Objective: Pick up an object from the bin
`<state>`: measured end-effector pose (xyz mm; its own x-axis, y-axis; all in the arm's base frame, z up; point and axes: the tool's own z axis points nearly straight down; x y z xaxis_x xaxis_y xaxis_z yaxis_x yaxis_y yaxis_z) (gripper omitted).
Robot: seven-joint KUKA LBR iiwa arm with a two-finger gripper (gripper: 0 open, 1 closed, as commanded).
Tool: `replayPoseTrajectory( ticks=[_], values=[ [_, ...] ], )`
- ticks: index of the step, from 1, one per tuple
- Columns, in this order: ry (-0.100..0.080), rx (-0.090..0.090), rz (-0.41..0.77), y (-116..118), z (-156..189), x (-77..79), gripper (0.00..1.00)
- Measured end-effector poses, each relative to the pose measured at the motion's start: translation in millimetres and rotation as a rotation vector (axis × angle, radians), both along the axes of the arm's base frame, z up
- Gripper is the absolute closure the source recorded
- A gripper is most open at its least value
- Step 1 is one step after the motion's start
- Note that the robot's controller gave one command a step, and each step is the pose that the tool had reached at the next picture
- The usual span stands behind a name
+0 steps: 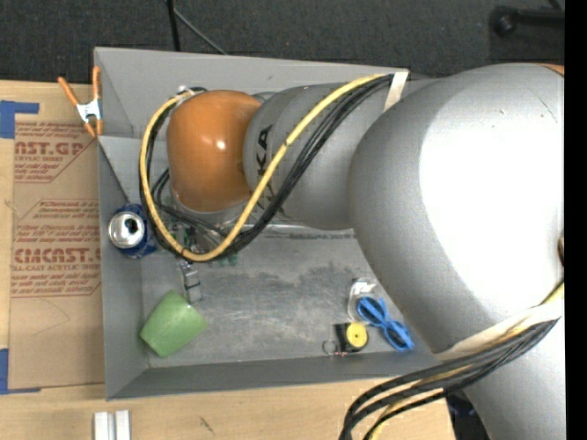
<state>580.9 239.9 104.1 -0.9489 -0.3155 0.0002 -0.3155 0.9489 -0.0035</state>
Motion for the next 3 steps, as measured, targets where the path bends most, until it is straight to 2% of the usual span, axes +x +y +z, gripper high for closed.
replayPoseTrajectory(
  ticks=[1, 2, 3],
  values=[
    [-0.001, -0.003, 0.204, -16.4, -32.8, -82.9, 0.00],
    [-0.009, 0.000, 0.127, 1.5, -31.2, -30.5, 0.00],
    [-0.003, 0.003, 0.129, 3.9, -33.1, -34.5, 1.00]
  ],
)
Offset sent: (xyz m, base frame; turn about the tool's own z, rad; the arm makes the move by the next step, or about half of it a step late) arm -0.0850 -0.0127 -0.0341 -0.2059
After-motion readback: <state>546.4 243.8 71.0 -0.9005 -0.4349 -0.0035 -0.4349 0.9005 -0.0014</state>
